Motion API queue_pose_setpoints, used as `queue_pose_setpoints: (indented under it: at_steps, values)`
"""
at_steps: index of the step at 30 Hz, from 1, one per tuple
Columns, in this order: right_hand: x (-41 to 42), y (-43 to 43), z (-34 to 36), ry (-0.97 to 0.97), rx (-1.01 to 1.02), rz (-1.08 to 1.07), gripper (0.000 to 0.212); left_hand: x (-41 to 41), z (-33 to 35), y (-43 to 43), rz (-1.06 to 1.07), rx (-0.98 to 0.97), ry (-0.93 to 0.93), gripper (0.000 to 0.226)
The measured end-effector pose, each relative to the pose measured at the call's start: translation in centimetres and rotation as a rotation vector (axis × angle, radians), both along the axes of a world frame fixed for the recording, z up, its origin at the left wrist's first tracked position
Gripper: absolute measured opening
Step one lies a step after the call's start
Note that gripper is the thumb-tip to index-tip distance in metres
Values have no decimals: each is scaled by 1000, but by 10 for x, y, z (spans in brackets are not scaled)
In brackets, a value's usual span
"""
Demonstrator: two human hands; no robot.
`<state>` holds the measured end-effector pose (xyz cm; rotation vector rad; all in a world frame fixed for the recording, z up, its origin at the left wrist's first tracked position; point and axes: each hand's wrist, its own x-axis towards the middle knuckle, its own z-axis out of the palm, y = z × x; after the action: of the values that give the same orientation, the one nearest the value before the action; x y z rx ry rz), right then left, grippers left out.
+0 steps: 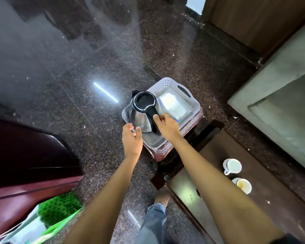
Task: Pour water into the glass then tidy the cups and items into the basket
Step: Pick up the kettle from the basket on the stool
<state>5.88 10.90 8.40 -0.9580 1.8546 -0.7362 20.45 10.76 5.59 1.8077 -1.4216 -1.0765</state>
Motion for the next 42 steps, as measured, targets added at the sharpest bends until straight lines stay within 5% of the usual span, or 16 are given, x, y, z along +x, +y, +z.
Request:
queue_pose_setpoints:
  at_steps: [3,8,13,19,24,31,35,42]
  values:
    - [8,-14,-5,-13,40,-43,53,4,4,-8,-6,7,9,38]
    - [13,-26,-35,-179,197,-220,115,16,4,-16,-13,24,6,39]
    - [28,-26,-40,-161,97,-430,79,26,1,-19,24,44,-8,39]
    - [32,-18,-44,-72,-41,-574,90,32,-3,-22,51,24,6,38]
    - [18,-2,-29,-211,-139,-773,62,22,6,-27,44,-8,3,34]
    - [-20,51,5,-335,-350,-897,57,-24,15,-14,-83,-34,3,35]
    - [-47,104,32,-252,-466,-948,64,-57,18,10,-174,-40,23,34]
    - [-67,244,56,-39,-448,-949,43,-107,22,88,-399,-58,28,31]
